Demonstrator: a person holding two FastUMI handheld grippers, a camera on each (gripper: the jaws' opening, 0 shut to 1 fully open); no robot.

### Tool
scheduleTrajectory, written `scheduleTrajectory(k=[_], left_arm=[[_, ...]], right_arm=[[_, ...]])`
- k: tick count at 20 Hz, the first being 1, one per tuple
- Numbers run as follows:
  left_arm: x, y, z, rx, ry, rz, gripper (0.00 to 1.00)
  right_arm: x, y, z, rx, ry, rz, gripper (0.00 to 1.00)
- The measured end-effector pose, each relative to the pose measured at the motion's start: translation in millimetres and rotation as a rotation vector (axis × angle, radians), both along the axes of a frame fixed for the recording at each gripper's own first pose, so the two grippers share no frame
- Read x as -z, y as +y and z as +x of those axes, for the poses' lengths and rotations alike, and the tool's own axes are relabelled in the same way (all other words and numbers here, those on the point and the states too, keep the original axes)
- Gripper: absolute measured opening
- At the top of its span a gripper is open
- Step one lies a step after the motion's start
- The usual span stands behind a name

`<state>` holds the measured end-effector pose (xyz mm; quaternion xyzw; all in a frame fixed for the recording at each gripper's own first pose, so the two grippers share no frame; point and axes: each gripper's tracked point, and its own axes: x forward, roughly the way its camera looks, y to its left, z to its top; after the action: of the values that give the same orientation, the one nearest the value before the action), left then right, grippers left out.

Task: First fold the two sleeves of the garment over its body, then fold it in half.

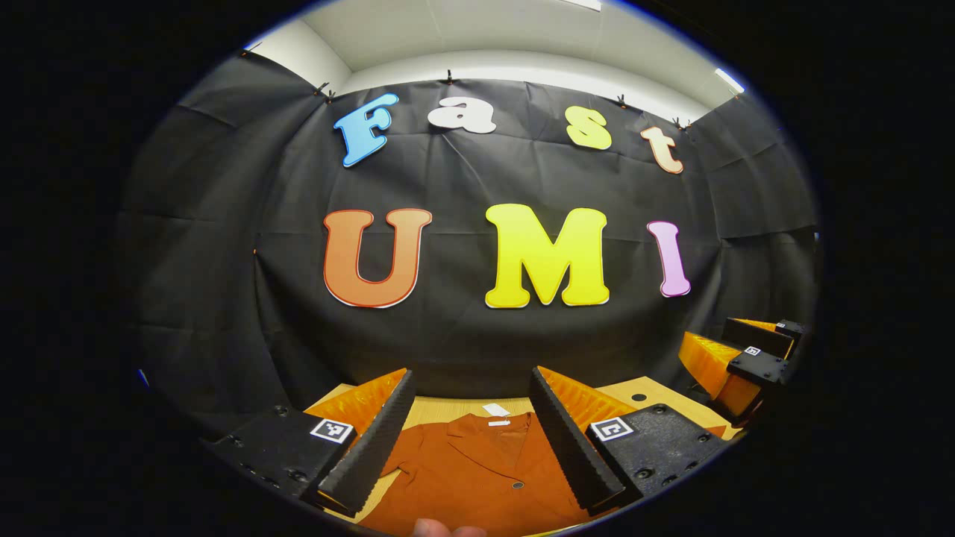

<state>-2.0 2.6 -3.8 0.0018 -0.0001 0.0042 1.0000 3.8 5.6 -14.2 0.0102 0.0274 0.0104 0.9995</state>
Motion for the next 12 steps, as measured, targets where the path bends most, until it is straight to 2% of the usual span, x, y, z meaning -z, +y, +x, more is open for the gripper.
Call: scheduleTrajectory(k=[12], left_arm=[[5.4,-3.1,9.4,-0.002,0.005,0.011,0.99]], right_arm=[[7.7,-3.6,14.4,-0.01,0.01,0.0,0.94]])
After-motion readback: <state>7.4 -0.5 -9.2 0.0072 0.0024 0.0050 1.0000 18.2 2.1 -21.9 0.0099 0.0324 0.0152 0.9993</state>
